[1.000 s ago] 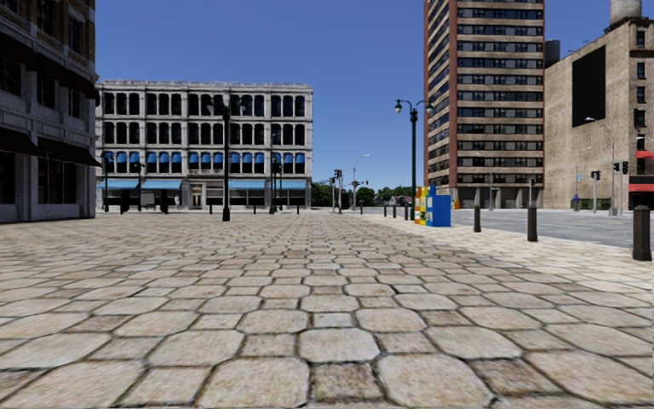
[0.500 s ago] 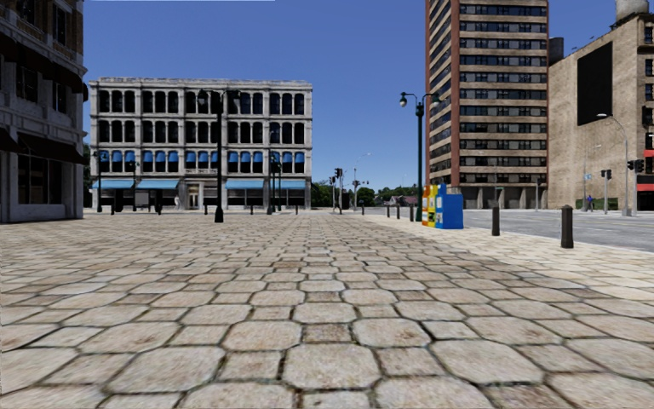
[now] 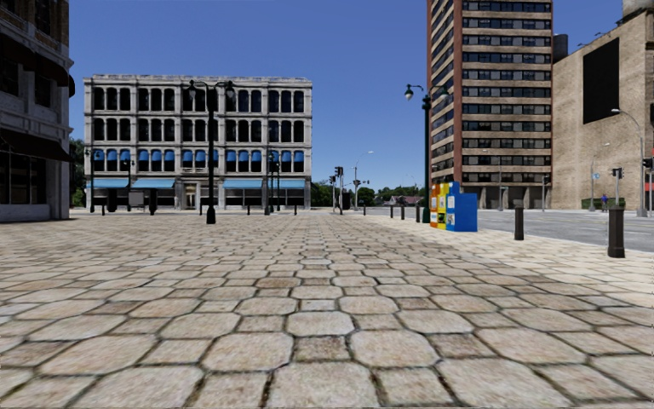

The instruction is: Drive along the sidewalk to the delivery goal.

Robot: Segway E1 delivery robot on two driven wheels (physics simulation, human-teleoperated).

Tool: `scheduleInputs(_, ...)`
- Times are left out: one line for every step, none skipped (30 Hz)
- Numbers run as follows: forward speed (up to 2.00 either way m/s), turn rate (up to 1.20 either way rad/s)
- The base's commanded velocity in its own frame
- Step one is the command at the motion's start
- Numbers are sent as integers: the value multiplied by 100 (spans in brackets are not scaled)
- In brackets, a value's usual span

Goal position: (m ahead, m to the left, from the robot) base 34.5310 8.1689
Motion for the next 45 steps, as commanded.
scheduleInputs(200,0)
scheduleInputs(200,0)
scheduleInputs(200,0)
scheduleInputs(200,0)
scheduleInputs(200,0)
scheduleInputs(200,0)
scheduleInputs(200,0)
scheduleInputs(200,0)
scheduleInputs(200,0)
scheduleInputs(200,0)
scheduleInputs(200,4)
scheduleInputs(200,4)
scheduleInputs(200,7)
scheduleInputs(200,7)
scheduleInputs(200,7)
scheduleInputs(200,7)
scheduleInputs(200,10)
scheduleInputs(200,11)
scheduleInputs(200,6)
scheduleInputs(200,6)
scheduleInputs(200,0)
scheduleInputs(200,0)
scheduleInputs(200,0)
scheduleInputs(200,0)
scheduleInputs(200,0)
scheduleInputs(200,0)
scheduleInputs(200,0)
scheduleInputs(200,0)
scheduleInputs(200,0)
scheduleInputs(200,0)
scheduleInputs(200,0)
scheduleInputs(200,3)
scheduleInputs(200,12)
scheduleInputs(200,12)
scheduleInputs(200,16)
scheduleInputs(200,17)
scheduleInputs(200,17)
scheduleInputs(200,17)
scheduleInputs(200,17)
scheduleInputs(200,17)
scheduleInputs(200,17)
scheduleInputs(200,17)
scheduleInputs(200,4)
scheduleInputs(200,0)
scheduleInputs(200,0)
